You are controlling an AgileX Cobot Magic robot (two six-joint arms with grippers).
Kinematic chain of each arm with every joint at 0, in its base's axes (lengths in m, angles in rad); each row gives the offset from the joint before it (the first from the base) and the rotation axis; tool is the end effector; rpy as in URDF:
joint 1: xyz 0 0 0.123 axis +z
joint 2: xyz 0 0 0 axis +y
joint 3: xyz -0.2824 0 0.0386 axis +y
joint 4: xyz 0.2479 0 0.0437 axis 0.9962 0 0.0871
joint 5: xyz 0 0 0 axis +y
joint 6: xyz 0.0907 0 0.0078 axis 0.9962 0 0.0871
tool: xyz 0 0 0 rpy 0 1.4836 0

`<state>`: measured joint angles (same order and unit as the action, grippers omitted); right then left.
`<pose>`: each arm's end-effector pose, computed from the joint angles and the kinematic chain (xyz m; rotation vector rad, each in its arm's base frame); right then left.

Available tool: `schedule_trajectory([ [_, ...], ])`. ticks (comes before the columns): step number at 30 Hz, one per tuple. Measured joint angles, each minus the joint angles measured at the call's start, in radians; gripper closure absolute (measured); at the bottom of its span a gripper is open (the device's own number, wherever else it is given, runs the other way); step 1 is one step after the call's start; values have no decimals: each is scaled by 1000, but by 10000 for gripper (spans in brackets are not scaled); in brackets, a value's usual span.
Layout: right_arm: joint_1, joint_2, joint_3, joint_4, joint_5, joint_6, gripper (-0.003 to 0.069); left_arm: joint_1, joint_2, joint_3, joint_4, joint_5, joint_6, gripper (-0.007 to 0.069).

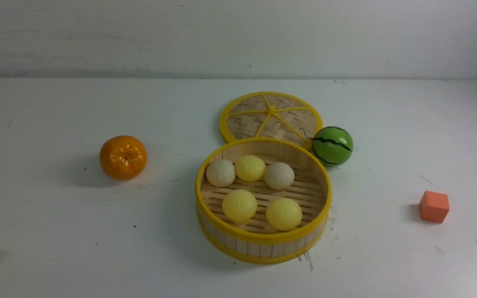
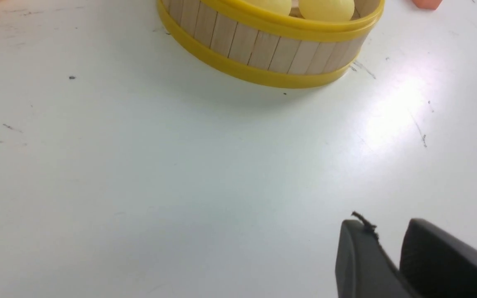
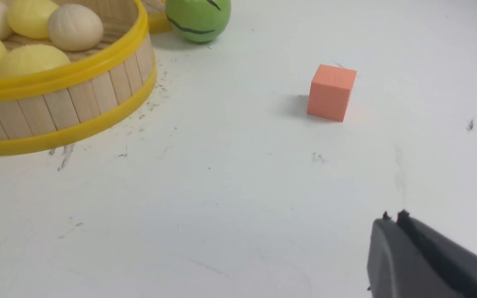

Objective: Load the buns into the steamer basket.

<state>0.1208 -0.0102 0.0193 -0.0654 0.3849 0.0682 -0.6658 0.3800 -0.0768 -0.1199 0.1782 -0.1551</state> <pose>0.0521 0.0041 0.1726 -0.0894 1.8751 0.0652 0.0662 -0.0545 0.1963 0.4078 1.9769 -0.6291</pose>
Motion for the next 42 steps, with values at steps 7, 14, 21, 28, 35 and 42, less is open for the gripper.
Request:
schedule_trajectory([
  [7,0,0,0,-1,0,0,658,0,0,0,0,2,0,463],
  [14,0,0,0,-1,0,3,650,0,0,0,0,3,0,459],
  [21,0,0,0,-1,0,4,641,4,-21,18,13,-13,0,452],
  [28,0,0,0,-1,0,5,637,219,-280,95,28,-81,-19,470],
  [35,0,0,0,-1,0,6,634,482,-390,105,-17,134,-47,638],
  [42,0,0,0,-1,0,7,624,494,-390,108,-37,208,-51,638],
])
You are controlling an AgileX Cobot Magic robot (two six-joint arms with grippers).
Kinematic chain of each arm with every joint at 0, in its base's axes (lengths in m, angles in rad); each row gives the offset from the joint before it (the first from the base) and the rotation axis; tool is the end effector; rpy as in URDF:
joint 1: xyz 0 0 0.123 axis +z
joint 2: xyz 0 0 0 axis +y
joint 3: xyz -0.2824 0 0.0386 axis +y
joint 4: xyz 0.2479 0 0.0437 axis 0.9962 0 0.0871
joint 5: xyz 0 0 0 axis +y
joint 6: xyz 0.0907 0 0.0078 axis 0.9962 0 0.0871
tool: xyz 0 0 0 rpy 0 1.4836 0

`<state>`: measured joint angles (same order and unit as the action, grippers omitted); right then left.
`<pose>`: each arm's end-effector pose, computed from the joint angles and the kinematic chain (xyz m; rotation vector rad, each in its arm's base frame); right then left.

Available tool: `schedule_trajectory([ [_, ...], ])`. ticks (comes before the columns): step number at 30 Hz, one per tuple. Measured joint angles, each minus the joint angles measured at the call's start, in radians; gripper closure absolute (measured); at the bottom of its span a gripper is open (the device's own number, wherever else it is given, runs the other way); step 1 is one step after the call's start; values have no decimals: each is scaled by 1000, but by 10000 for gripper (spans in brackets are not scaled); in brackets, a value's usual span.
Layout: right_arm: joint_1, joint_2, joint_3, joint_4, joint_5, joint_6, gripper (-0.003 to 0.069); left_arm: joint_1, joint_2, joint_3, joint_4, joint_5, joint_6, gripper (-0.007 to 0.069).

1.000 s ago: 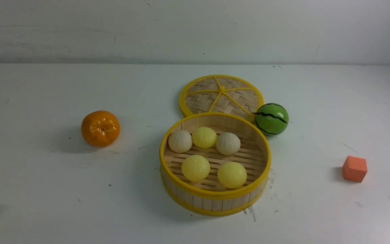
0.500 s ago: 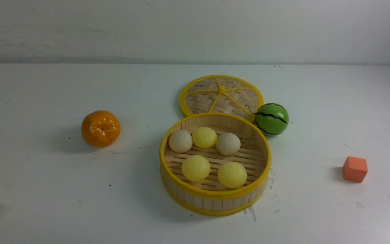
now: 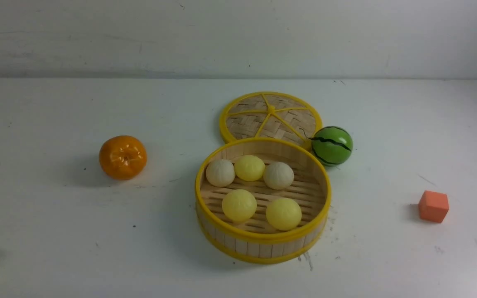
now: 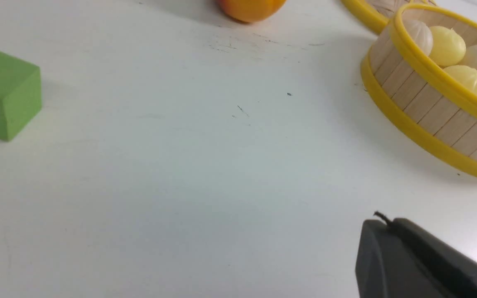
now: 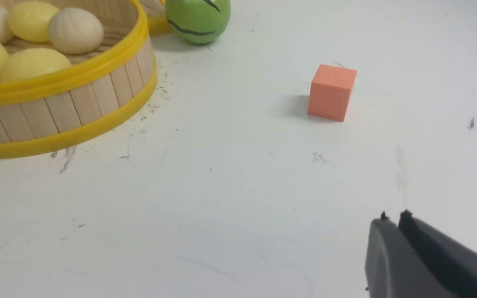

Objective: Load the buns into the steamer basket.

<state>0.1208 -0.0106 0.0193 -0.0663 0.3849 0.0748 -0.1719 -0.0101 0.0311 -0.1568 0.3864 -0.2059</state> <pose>0.0521 0.0040 0.1726 -0.0837 1.8750 0.0689 0.0506 -0.0142 0.1689 -0.1303 1.9027 -0.4119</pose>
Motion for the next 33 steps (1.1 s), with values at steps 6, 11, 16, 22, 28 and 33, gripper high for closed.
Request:
schedule_trajectory([
  [6,0,0,0,0,0,0,616,0,0,0,-4,0,-1,638],
  [11,0,0,0,0,0,1,611,0,0,0,-4,0,-1,638],
  [16,0,0,0,0,0,1,603,0,0,0,-4,0,-1,638],
  [22,0,0,0,0,0,1,594,48,0,0,-5,0,-1,638],
  [28,0,0,0,-1,0,1,586,87,0,0,-5,0,-1,638],
  [33,0,0,0,-1,0,1,578,90,0,0,-5,0,-1,638],
])
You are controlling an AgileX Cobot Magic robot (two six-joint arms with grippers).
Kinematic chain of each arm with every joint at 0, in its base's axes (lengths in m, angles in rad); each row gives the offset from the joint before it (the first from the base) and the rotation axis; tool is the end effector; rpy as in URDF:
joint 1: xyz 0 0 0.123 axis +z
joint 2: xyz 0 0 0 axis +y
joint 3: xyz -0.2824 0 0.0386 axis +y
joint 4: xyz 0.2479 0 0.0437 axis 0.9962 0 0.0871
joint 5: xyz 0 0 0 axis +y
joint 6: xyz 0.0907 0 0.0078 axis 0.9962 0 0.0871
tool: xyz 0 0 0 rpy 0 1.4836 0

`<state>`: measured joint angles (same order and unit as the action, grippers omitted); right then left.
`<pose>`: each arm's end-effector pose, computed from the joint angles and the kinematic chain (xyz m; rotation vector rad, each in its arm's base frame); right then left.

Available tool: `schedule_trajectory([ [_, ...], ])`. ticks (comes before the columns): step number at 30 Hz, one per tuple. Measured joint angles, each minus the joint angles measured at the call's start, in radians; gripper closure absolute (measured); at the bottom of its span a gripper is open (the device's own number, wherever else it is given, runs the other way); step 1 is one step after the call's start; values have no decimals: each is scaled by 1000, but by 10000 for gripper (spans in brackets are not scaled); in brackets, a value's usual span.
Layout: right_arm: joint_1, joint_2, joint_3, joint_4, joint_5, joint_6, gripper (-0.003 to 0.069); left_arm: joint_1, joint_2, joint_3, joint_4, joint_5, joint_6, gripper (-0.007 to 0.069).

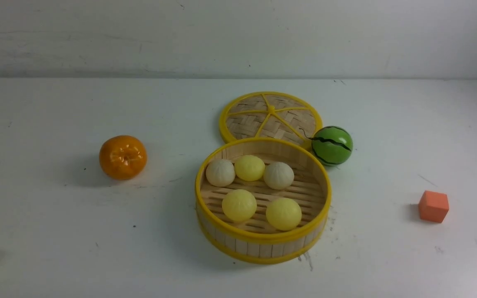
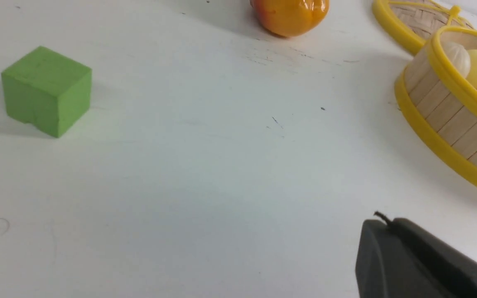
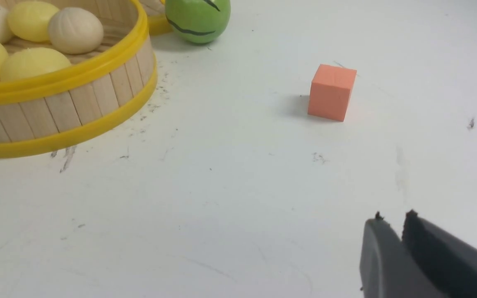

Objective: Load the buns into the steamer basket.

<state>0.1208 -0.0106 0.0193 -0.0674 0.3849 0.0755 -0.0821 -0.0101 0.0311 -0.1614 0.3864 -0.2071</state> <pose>0.0521 0.0040 0.1726 -0.0837 1.8750 0.0683 0.0517 -0.0098 0.1689 -0.2189 1.8889 -0.3564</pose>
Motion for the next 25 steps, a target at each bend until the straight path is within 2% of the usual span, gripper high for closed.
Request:
schedule_trajectory([
  [25,0,0,0,0,0,0,557,0,0,0,0,0,0,629],
])
